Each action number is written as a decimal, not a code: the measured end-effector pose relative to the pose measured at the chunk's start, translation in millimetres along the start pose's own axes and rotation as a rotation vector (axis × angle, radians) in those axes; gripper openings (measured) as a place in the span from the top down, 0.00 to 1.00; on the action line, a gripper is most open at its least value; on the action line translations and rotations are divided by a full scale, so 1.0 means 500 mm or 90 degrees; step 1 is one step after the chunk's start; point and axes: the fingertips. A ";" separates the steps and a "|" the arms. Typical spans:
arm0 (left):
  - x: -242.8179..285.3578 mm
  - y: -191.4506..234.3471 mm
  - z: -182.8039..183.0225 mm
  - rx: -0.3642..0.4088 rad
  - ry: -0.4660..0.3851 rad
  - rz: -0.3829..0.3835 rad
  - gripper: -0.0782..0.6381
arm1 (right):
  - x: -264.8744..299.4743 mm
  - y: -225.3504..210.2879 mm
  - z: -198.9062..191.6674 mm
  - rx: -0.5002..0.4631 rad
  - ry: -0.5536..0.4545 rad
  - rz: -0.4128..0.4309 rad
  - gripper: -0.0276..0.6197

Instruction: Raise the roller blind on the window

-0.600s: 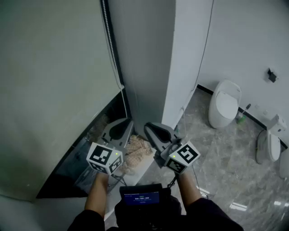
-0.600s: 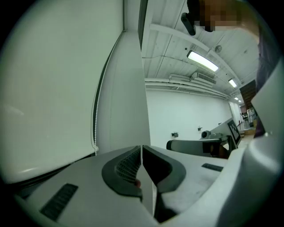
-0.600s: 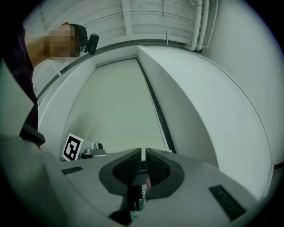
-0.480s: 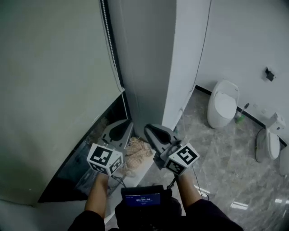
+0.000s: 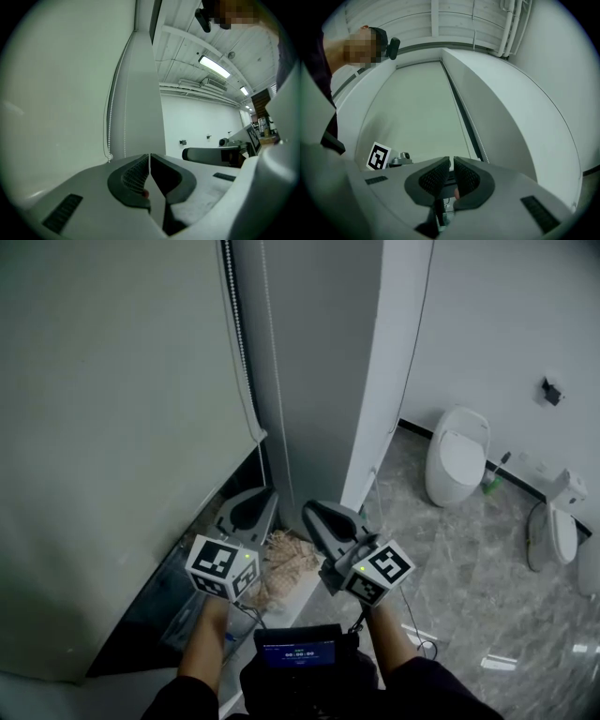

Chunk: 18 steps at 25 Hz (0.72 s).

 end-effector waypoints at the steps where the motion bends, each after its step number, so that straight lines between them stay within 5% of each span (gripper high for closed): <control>1: 0.005 0.008 -0.001 -0.002 -0.001 0.009 0.87 | -0.001 0.003 0.003 0.010 -0.013 0.007 0.90; 6: 0.084 0.062 0.005 0.001 0.010 0.058 0.86 | -0.013 0.014 0.032 0.070 -0.052 0.027 0.90; 11: 0.209 0.099 -0.004 0.030 0.059 0.061 0.83 | -0.054 -0.006 0.014 0.033 -0.007 -0.004 0.90; 18: 0.286 0.133 -0.014 -0.012 0.086 0.063 0.83 | -0.099 -0.035 0.023 0.026 -0.013 -0.037 0.90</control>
Point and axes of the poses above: the fingertips, and each gripper's own axes: x forward along the fingers, y to its left, z out of its top, and after that the axes turned 4 degrees about z, right-handed
